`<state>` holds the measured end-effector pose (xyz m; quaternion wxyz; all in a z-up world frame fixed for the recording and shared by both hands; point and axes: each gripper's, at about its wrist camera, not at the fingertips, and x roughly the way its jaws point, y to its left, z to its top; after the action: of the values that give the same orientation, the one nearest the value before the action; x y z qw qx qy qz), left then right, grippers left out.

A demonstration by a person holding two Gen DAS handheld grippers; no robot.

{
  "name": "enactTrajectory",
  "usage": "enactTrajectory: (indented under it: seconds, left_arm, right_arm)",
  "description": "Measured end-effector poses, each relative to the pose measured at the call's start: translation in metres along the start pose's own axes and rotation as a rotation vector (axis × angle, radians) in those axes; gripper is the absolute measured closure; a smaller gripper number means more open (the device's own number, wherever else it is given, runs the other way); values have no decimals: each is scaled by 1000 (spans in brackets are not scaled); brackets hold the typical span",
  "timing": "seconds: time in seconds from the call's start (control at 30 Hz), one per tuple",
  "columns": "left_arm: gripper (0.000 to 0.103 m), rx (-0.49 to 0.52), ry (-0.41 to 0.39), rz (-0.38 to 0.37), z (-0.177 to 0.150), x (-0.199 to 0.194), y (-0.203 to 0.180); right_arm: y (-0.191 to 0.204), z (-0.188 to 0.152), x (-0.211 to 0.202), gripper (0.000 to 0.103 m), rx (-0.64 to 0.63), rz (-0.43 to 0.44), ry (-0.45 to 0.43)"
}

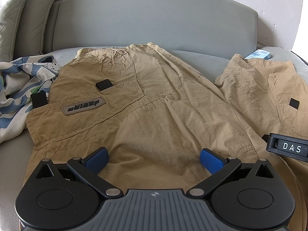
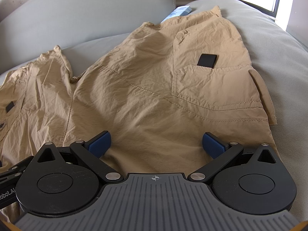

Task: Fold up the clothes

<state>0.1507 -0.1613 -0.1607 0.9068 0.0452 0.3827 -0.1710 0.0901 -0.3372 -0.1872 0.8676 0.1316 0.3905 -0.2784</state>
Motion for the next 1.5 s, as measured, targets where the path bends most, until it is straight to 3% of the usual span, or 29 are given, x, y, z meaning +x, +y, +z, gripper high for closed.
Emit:
enactTrajectory:
  seconds: [1.5]
  left_arm:
    - [1, 2, 12, -18, 2, 3, 4]
  right_arm:
    - [4, 2, 2, 0, -5, -18, 0]
